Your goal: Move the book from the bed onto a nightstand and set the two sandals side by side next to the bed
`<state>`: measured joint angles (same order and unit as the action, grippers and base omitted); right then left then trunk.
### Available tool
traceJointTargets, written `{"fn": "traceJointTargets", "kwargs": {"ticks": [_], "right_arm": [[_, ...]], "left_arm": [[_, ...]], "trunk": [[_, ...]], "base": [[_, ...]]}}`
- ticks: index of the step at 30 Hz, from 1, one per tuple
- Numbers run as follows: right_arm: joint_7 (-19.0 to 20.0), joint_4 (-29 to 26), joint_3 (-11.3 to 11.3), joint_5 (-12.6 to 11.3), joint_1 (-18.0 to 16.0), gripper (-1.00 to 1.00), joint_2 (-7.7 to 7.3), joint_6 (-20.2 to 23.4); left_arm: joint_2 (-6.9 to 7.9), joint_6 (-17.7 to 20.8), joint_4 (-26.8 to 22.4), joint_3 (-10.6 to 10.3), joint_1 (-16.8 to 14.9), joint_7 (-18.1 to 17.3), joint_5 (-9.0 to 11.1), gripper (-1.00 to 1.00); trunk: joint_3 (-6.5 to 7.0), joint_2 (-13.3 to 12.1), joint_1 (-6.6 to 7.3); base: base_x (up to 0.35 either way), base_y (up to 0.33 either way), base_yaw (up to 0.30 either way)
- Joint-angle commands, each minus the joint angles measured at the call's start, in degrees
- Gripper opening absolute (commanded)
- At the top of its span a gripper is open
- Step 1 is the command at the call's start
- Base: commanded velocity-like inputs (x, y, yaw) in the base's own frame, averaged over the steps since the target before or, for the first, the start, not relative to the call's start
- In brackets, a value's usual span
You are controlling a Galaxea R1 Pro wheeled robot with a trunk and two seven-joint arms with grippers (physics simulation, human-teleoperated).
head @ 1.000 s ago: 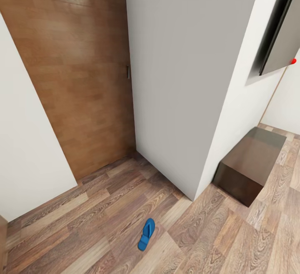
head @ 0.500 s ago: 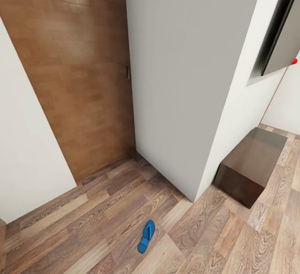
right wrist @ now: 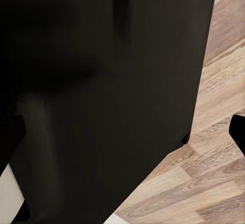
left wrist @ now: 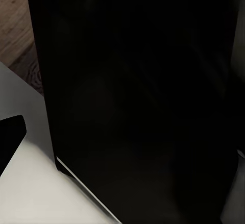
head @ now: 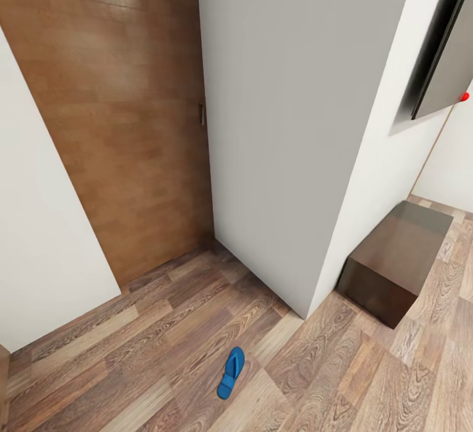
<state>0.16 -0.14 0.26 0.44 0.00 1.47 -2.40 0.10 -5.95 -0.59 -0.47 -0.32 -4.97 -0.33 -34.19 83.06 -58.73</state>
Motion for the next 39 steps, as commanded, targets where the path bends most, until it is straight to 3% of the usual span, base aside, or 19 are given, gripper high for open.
{"fn": "traceJointTargets", "kwargs": {"ticks": [1,39], "right_arm": [[0.0,0.0,0.0,0.1,0.0,1.00,0.01,-0.1],[0.0,0.0,0.0,0.1,0.0,1.00,-0.06,-0.1]], "left_arm": [[0.01,-0.2,0.1,0.0,0.0,-0.1,0.0,1.00],[-0.01,-0.2,0.0,0.0,0.0,-0.1,0.0,1.00]], "trunk": [[-0.04,0.0,0.00],[-0.04,0.0,0.00]], "base": [[0.000,0.000,0.000],[0.024,0.009,0.000]]}}
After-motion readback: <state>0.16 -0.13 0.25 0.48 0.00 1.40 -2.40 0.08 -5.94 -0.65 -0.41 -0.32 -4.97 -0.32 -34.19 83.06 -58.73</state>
